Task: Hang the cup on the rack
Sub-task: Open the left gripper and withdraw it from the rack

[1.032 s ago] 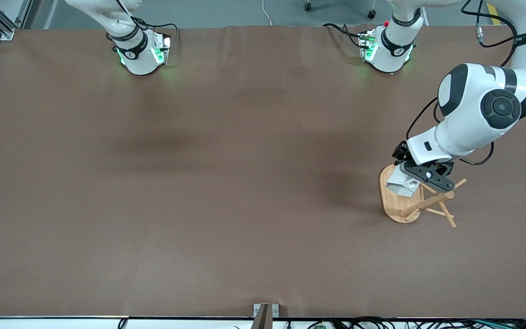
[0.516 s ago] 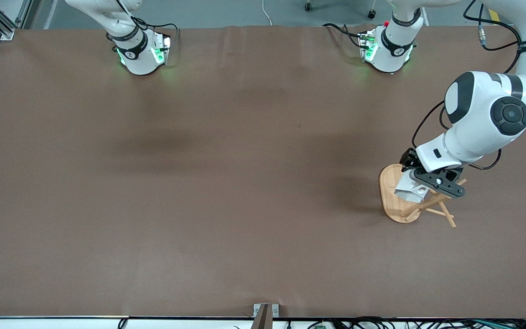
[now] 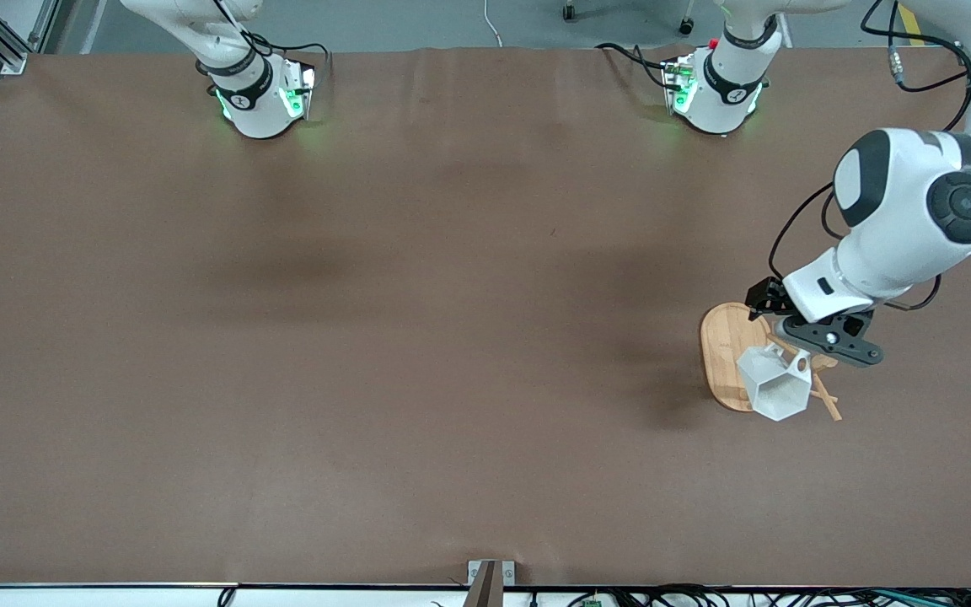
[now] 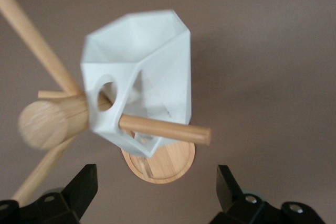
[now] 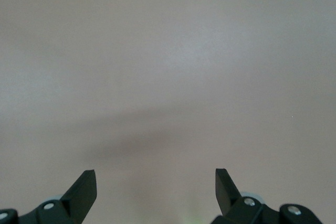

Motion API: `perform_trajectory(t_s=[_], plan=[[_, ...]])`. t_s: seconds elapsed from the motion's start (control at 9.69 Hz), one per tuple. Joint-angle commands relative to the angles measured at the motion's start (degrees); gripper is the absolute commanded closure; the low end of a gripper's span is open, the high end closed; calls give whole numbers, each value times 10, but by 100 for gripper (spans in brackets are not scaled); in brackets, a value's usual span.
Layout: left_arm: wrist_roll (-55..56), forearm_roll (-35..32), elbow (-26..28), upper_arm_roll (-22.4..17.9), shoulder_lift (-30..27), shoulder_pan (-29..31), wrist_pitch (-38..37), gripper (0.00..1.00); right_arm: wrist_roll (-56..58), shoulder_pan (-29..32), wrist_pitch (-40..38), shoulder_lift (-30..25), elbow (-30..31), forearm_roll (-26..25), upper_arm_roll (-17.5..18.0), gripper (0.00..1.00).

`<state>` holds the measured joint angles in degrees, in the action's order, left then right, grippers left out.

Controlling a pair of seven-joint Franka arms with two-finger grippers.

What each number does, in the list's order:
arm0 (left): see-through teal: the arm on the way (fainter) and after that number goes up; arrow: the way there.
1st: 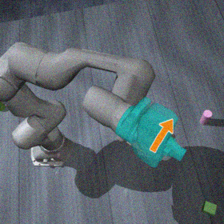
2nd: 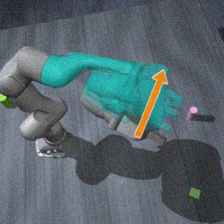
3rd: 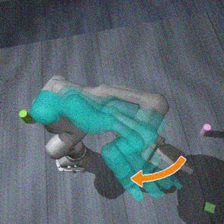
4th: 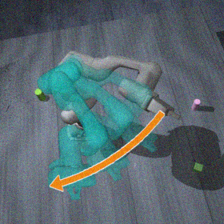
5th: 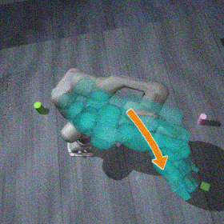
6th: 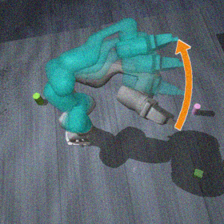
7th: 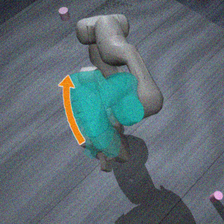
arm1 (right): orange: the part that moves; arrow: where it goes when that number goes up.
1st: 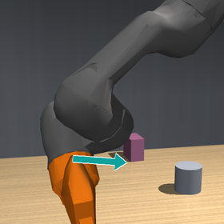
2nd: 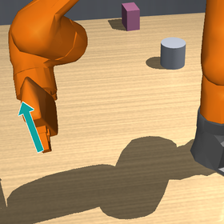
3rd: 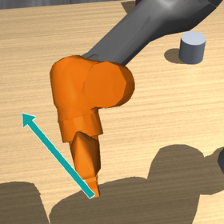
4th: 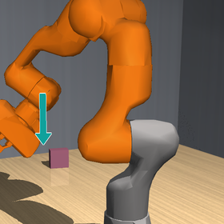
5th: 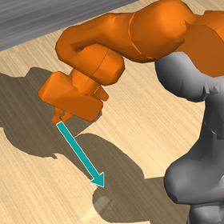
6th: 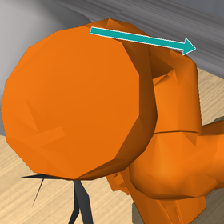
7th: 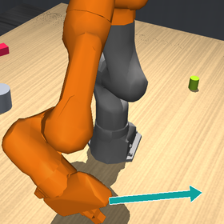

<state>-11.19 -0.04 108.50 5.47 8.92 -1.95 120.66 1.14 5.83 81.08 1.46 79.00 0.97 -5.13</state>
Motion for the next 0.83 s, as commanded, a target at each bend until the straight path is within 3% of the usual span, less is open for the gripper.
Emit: perform_trajectory(t_s=[0.0, 0.41, 0.72], plan=[[103, 5, -16, 4, -49, -7, -89, 0, -3, 8, 7, -2, 12, 3, 6, 0], [108, 7, -146, 9, -72, 5, -269, 0, -3, 9, 3, -2, 12, 3, 6, 0], [126, 17, -161, 16, -110, 17, -344, 0, -3, 10, 2, -3, 12, 3, 6, 0]])
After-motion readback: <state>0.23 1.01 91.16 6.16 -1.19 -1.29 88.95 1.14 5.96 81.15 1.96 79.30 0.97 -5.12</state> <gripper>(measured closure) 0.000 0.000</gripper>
